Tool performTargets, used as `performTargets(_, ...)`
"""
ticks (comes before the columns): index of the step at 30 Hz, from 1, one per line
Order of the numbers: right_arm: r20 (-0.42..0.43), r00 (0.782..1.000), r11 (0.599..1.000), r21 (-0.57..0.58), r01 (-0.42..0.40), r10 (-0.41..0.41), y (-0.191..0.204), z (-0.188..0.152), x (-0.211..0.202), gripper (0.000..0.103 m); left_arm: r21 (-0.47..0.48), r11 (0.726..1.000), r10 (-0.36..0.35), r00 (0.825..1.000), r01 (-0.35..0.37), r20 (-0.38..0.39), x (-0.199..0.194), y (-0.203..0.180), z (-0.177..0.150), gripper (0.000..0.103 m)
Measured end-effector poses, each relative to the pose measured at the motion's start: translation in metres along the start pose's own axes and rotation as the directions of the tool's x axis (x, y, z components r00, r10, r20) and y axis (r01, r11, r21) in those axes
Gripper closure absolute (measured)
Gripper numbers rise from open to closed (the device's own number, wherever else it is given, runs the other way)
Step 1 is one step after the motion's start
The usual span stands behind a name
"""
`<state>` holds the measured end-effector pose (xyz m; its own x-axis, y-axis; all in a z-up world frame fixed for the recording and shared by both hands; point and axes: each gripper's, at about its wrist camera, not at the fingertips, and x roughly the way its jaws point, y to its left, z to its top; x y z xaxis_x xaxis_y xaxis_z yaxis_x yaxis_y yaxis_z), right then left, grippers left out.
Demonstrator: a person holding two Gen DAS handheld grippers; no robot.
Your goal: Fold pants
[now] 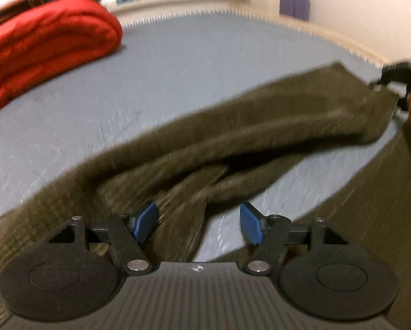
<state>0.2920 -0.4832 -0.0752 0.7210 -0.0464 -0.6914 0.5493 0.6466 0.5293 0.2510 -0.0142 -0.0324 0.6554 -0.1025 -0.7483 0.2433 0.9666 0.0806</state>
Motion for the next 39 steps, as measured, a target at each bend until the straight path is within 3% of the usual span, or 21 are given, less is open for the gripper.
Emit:
performTargets(2,0.005,1.000,1.000,0.024,-0.009,0.009,-0.007,0.006,0.003,0.062,0.045,0.998,0.054,0.998,-0.052,-0.033,0.010,0.002,-0.005,0.029)
performTargets(3,0.009,1.000,0.999,0.032,-0.009,0.008,-0.012,0.007,0.003,0.062,0.043,0.998,0.043,0.999,-0.042,-0.020,0.012,0.007,-0.007,0.031)
performTargets(4,0.009,1.000,0.999,0.036,-0.005,0.004,-0.013,0.009,0.004,0.071,0.031,0.999,0.033,0.999,-0.033,-0.015,0.012,0.010,-0.006,0.056)
performTargets(5,0.006,1.000,0.999,0.038,-0.003,0.003,-0.013,0.012,0.006,0.086,0.030,0.998,0.052,0.999,-0.051,-0.017,0.011,0.014,-0.004,0.077)
performTargets(6,0.002,1.000,1.000,0.030,-0.001,0.001,-0.009,0.017,0.004,0.092,0.028,0.998,0.057,0.998,-0.056,-0.021,0.009,0.018,0.000,0.085)
performTargets(9,0.051,0.992,0.993,-0.003,-0.115,0.115,0.020,0.036,-0.009,0.099,-0.057,0.998,0.035,0.999,-0.034,0.015,-0.016,0.038,0.014,0.089)
performTargets(11,0.139,0.962,0.968,-0.113,-0.222,0.237,0.056,0.050,-0.034,0.099,-0.041,0.999,0.018,0.998,-0.015,0.059,-0.038,0.049,0.020,0.089)
performTargets(12,0.196,0.931,0.946,-0.175,-0.274,0.306,0.071,0.055,-0.050,0.099,-0.017,1.000,-0.013,0.998,0.014,0.066,-0.048,0.055,0.020,0.089)
performTargets(13,0.247,0.905,0.926,-0.239,-0.291,0.348,0.079,0.056,-0.063,0.099,0.012,0.997,-0.078,0.996,0.077,0.049,-0.056,0.062,0.018,0.089)
performTargets(14,0.280,0.897,0.922,-0.282,-0.265,0.343,0.084,0.057,-0.069,0.099,0.037,0.989,-0.144,0.989,0.144,0.016,-0.061,0.066,0.015,0.089)
performTargets(16,0.262,0.945,0.954,-0.274,-0.121,0.195,0.075,0.055,-0.054,0.098,0.092,0.959,-0.263,0.962,0.269,-0.072,-0.064,0.068,0.001,0.085)
performTargets(17,0.216,0.974,0.965,-0.261,-0.013,0.071,0.065,0.052,-0.037,0.098,0.106,0.954,-0.271,0.957,0.281,-0.101,-0.063,0.065,-0.005,0.077)
performTargets(18,0.137,0.984,0.955,-0.258,0.146,-0.114,0.051,0.044,-0.014,0.097,0.099,0.955,-0.269,0.955,0.281,-0.122,-0.063,0.064,-0.010,0.072)
performTargets(20,0.017,0.932,0.898,-0.262,0.354,-0.362,0.025,0.028,0.016,0.091,0.055,0.956,-0.280,0.954,0.287,-0.108,-0.071,0.067,-0.012,0.056)
performTargets(22,0.036,0.936,0.907,-0.238,0.348,-0.350,0.010,0.022,0.012,0.088,0.000,0.951,-0.308,0.950,0.309,-0.041,-0.087,0.077,-0.006,0.046)
performTargets(23,0.065,0.921,0.881,-0.275,0.386,-0.383,0.017,0.022,0.007,0.076,-0.038,0.945,-0.324,0.946,0.324,0.001,-0.096,0.084,-0.003,0.040)
performTargets(24,0.112,0.906,0.856,-0.297,0.424,-0.409,0.026,0.024,-0.001,0.073,-0.071,0.938,-0.337,0.941,0.339,0.034,-0.104,0.092,-0.002,0.040)
performTargets(27,0.196,0.926,0.889,-0.273,0.368,-0.323,0.047,0.033,-0.033,0.070,-0.106,0.944,-0.305,0.950,0.312,0.072,-0.116,0.103,-0.004,0.040)
performTargets(32,0.304,0.936,0.905,-0.324,0.275,-0.176,0.085,0.039,-0.099,0.065,-0.122,0.965,-0.214,0.967,0.231,0.139,-0.150,0.107,-0.001,0.046)
performTargets(36,0.313,0.949,0.917,-0.391,0.086,0.045,0.135,0.025,-0.167,0.054,-0.158,0.972,-0.143,0.971,0.174,0.190,-0.188,0.112,-0.005,0.054)
performTargets(39,0.258,0.940,0.880,-0.467,-0.083,0.225,0.157,0.000,-0.223,0.044,-0.196,0.971,-0.101,0.979,0.136,0.177,-0.218,0.118,-0.018,0.061)
